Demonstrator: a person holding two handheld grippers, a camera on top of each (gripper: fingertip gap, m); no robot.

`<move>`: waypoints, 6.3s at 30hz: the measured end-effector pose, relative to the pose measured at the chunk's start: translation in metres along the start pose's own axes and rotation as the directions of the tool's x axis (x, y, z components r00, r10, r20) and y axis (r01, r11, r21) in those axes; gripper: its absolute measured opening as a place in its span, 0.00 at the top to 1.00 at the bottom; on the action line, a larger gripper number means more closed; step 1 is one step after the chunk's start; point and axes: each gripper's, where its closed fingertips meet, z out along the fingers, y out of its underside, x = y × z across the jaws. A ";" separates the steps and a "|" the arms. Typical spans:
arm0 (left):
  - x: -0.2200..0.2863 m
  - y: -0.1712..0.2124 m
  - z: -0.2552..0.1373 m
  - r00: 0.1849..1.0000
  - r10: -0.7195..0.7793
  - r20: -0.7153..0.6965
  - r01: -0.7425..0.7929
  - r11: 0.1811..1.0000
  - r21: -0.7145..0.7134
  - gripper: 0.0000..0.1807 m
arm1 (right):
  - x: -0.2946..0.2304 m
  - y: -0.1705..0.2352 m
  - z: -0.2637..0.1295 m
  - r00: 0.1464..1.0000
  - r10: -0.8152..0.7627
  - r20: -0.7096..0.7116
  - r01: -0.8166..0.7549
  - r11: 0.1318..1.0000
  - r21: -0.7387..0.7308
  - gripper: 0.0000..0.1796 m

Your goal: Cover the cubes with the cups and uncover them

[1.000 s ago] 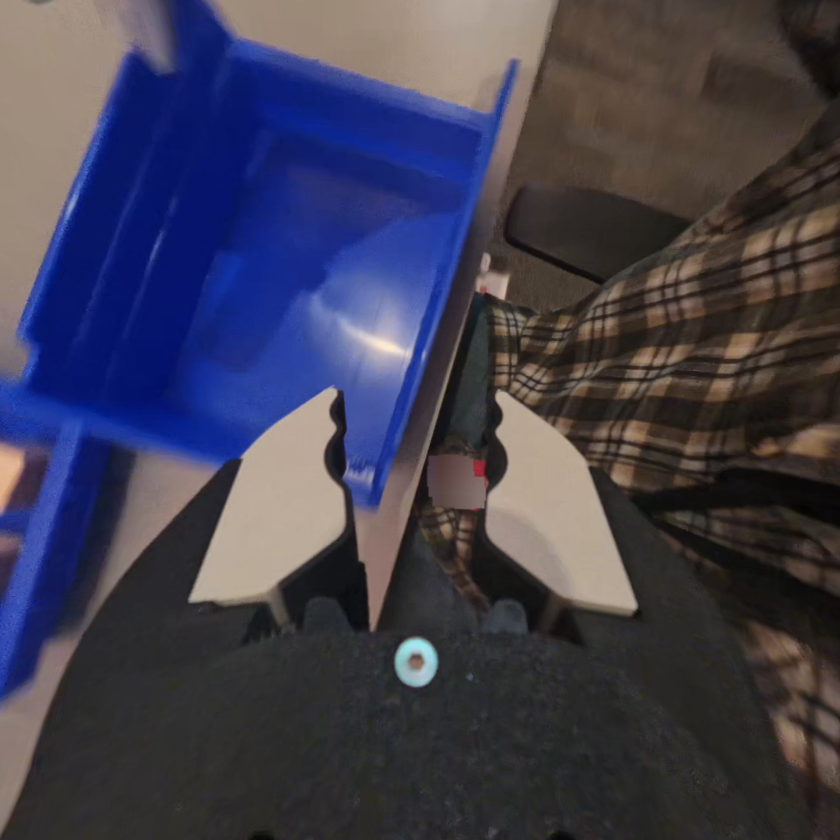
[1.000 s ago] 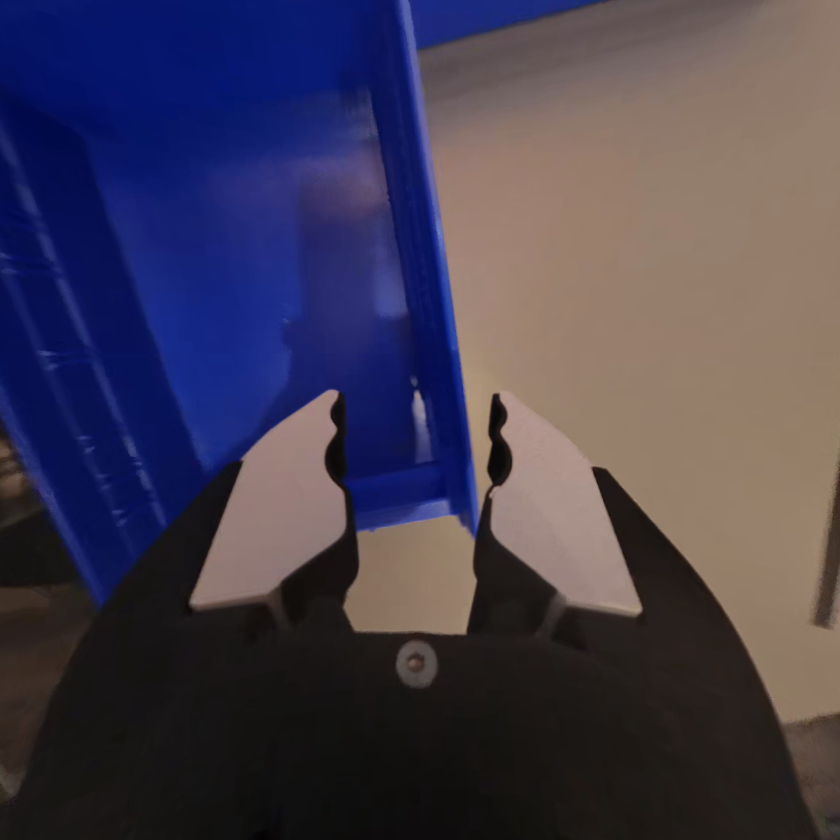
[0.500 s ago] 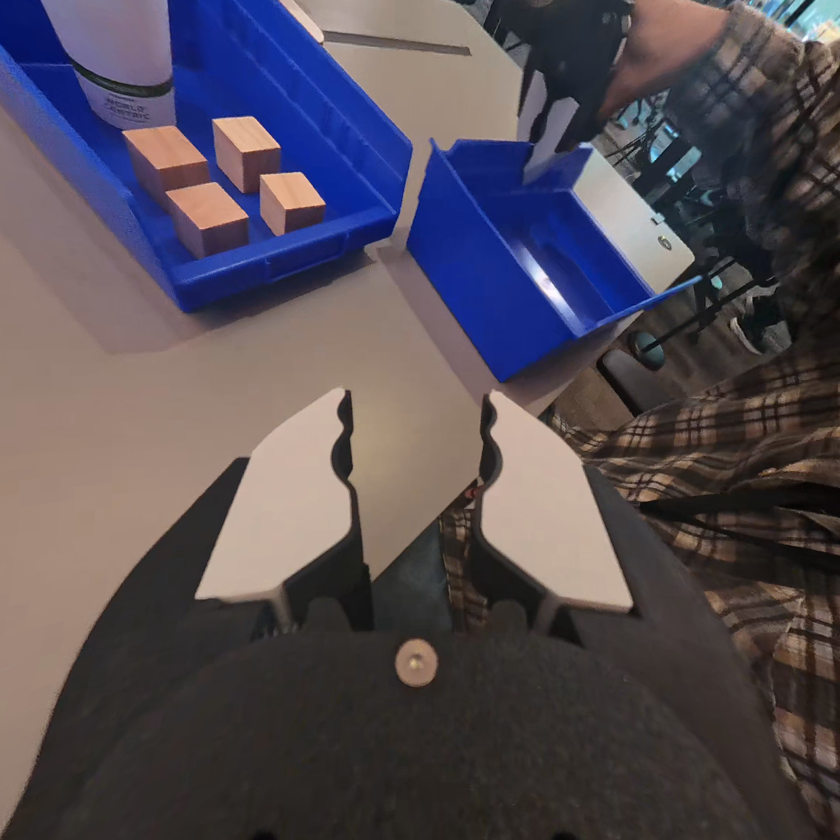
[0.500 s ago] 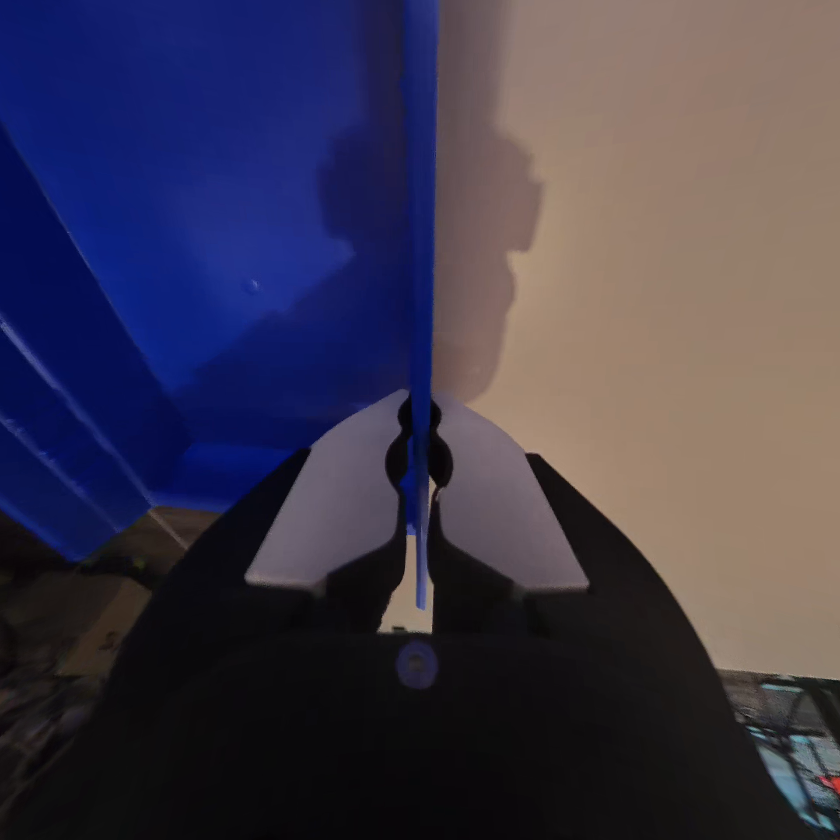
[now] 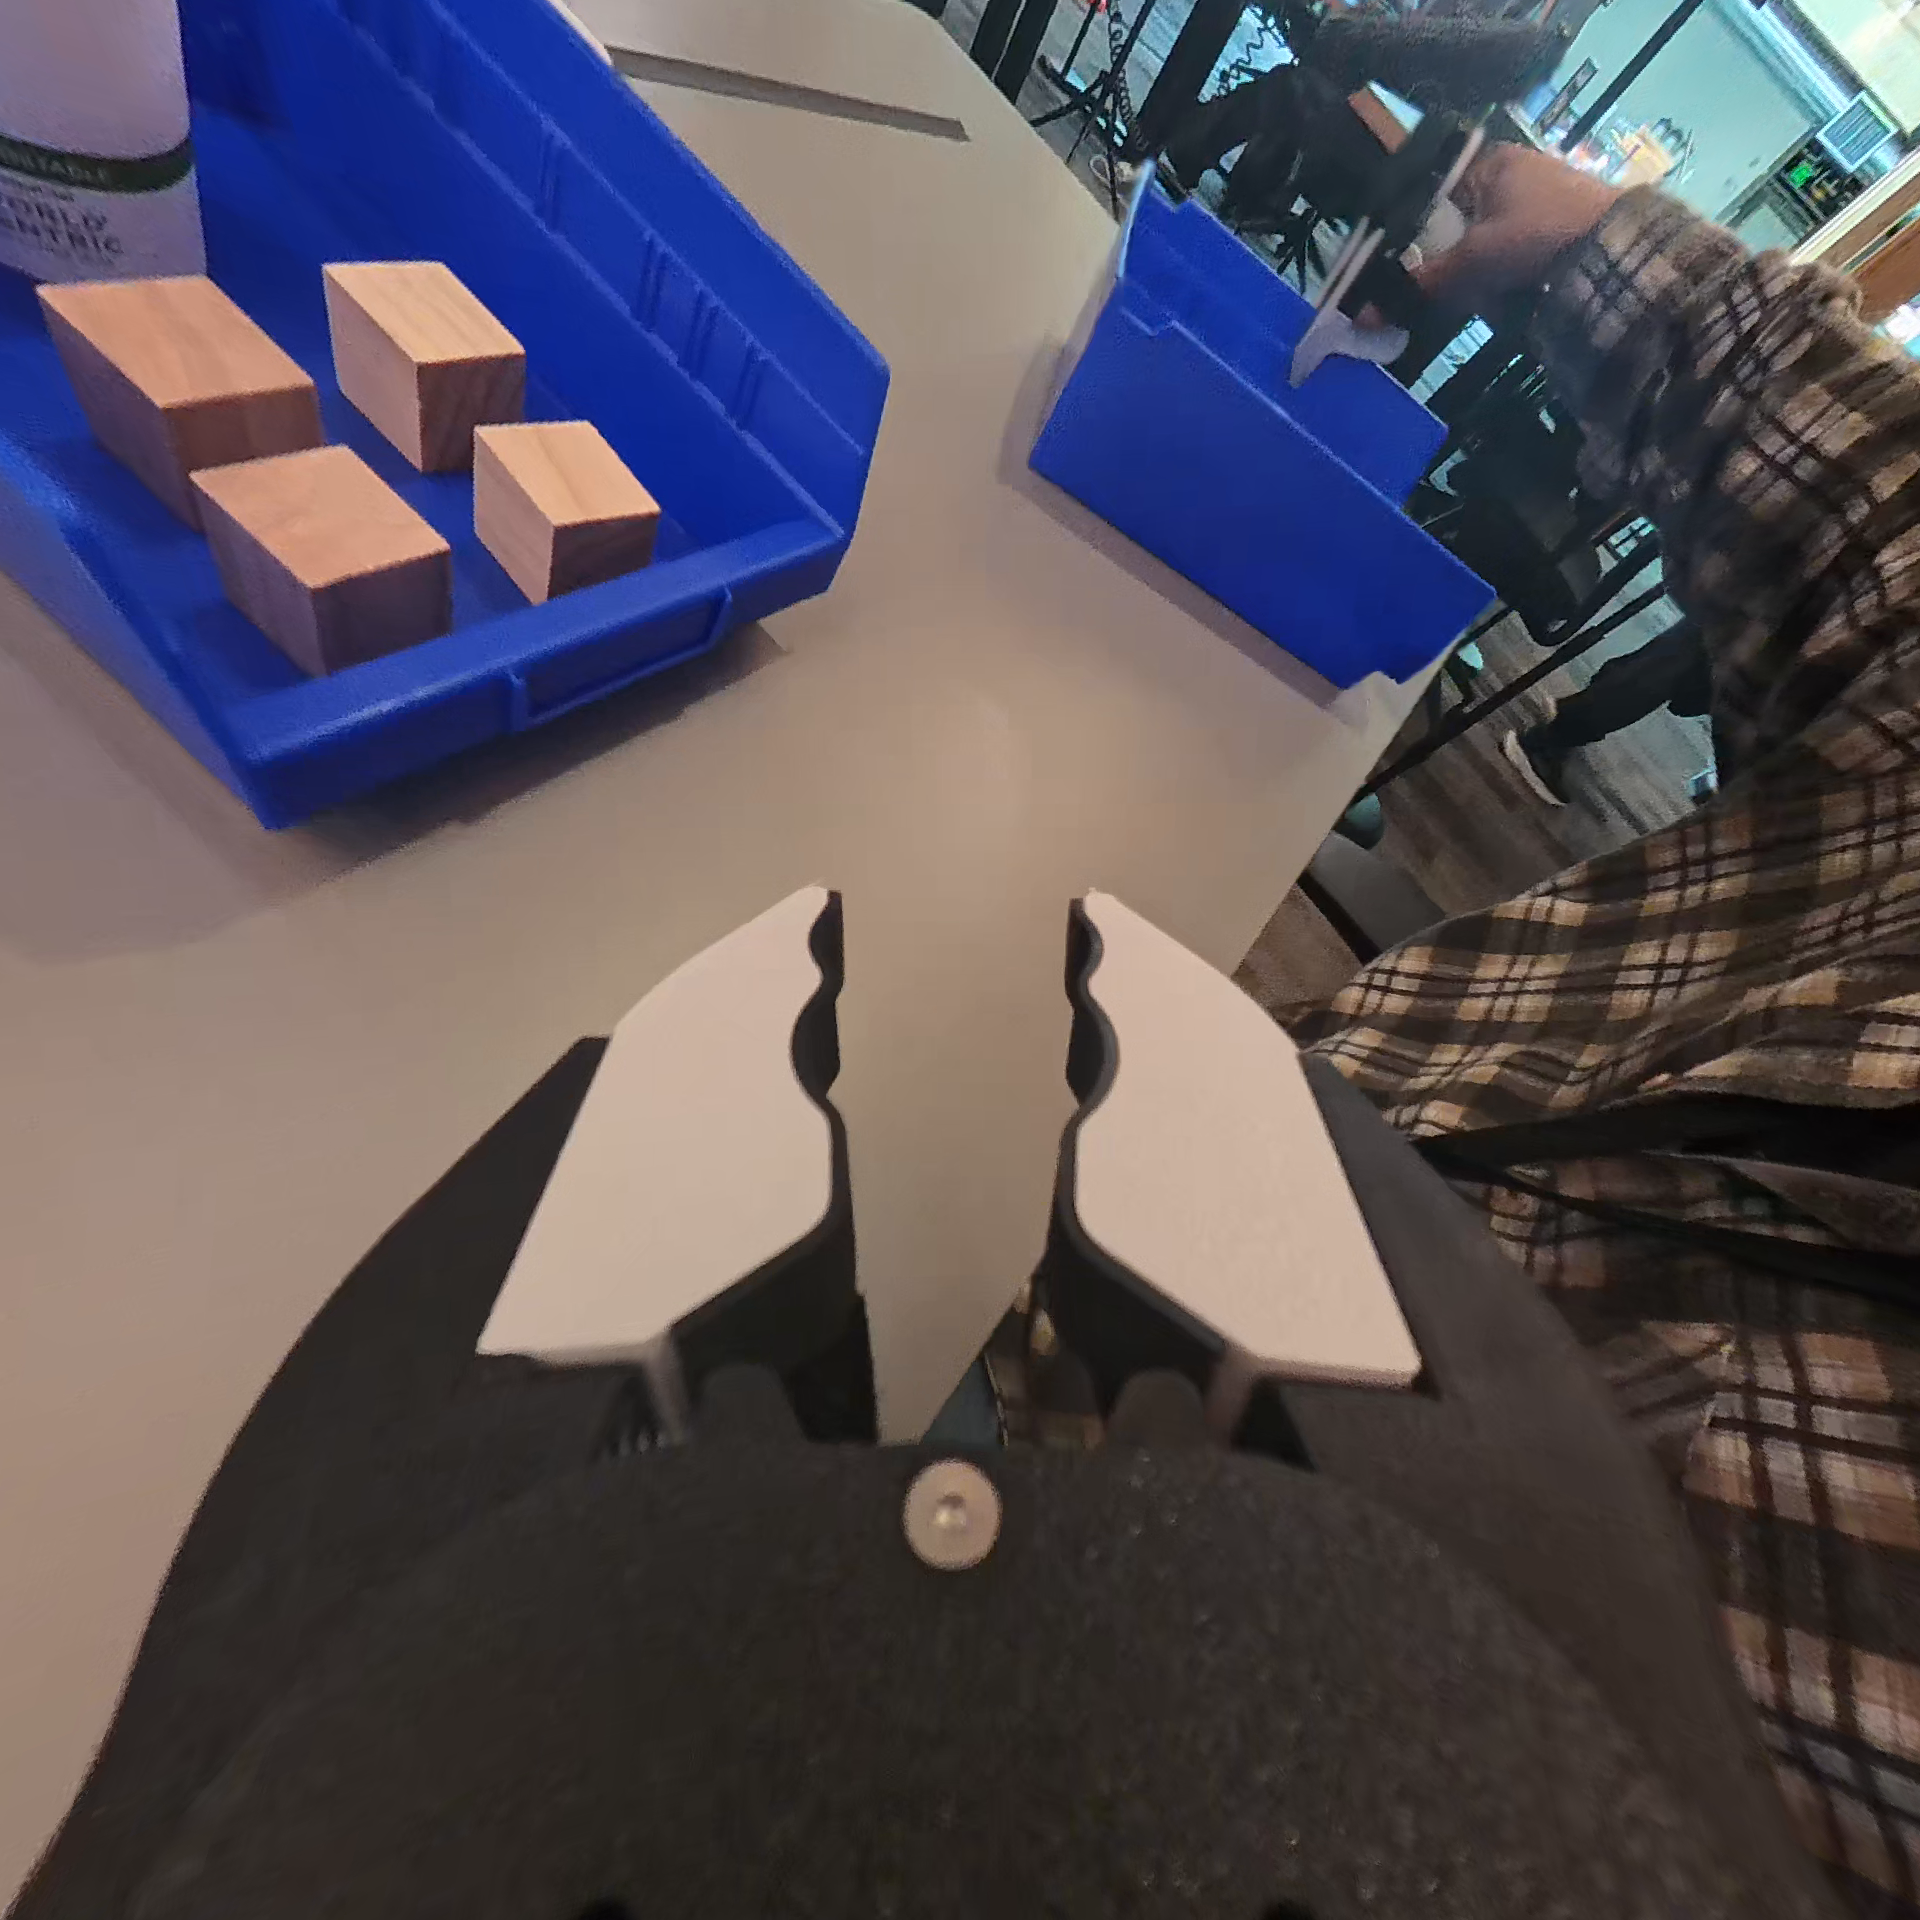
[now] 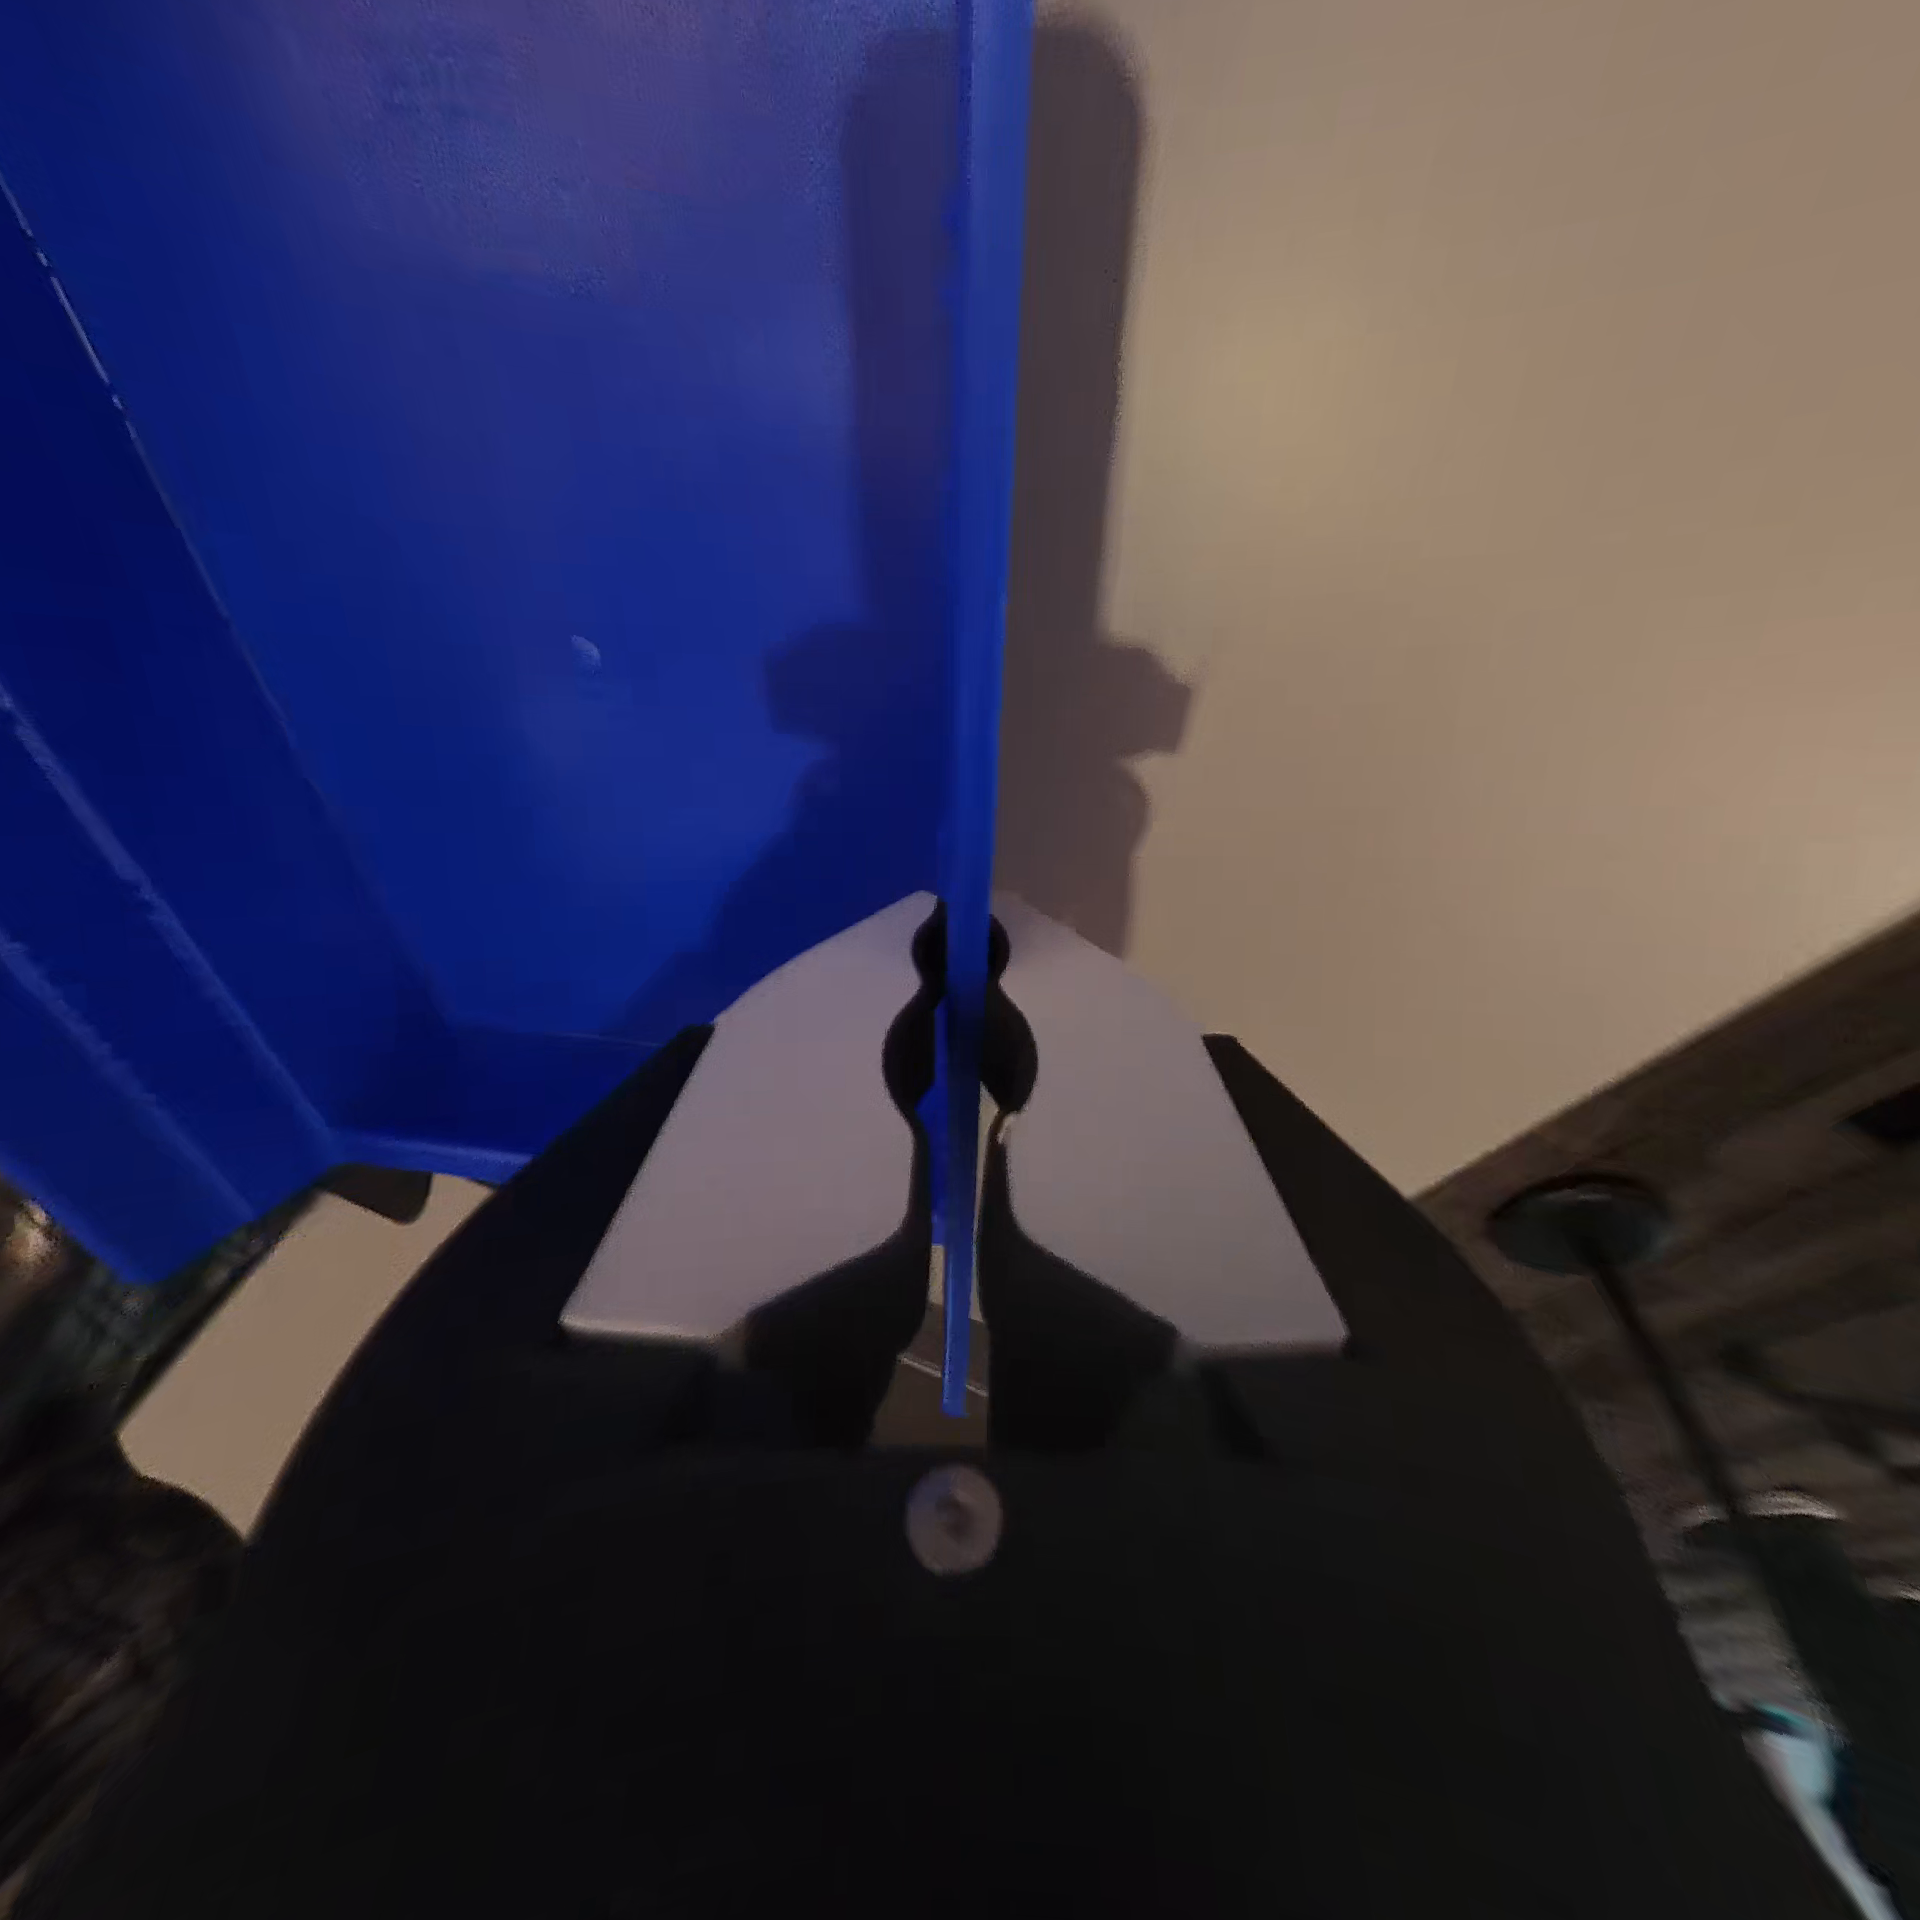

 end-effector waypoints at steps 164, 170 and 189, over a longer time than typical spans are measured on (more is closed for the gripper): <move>-0.066 0.012 -0.152 0.651 -0.169 0.740 -0.075 0.956 0.285 0.45 | -0.098 0.139 -0.079 0.796 0.587 -0.148 -0.143 0.419 0.897 0.26; -0.065 0.011 -0.149 0.658 -0.165 0.735 -0.069 0.958 0.277 0.45 | -0.099 0.137 -0.078 0.805 0.576 -0.142 -0.143 0.421 0.896 0.27; -0.044 -0.052 0.055 0.842 -0.027 0.538 -0.049 0.991 0.126 0.47 | -0.178 -0.012 -0.046 0.937 0.340 -0.087 -0.092 0.478 0.873 0.28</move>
